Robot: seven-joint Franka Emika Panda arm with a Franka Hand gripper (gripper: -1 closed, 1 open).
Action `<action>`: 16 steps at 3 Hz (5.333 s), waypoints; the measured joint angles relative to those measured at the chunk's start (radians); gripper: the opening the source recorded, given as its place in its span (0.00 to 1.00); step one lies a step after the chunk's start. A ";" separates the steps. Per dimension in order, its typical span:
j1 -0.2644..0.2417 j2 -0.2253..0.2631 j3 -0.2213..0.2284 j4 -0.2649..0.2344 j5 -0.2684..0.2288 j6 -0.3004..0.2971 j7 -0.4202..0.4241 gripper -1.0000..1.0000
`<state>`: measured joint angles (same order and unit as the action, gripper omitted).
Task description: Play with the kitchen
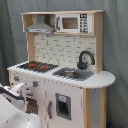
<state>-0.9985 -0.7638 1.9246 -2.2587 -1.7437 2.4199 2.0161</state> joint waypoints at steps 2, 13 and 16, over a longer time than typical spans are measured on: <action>0.041 0.002 -0.005 -0.022 0.066 -0.027 -0.072 0.00; 0.199 0.010 0.112 0.161 0.573 -0.304 -0.585 1.00; 0.199 0.011 0.108 0.293 0.573 -0.374 -0.900 1.00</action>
<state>-0.7993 -0.7532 2.0326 -1.9654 -1.1705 2.0457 1.1162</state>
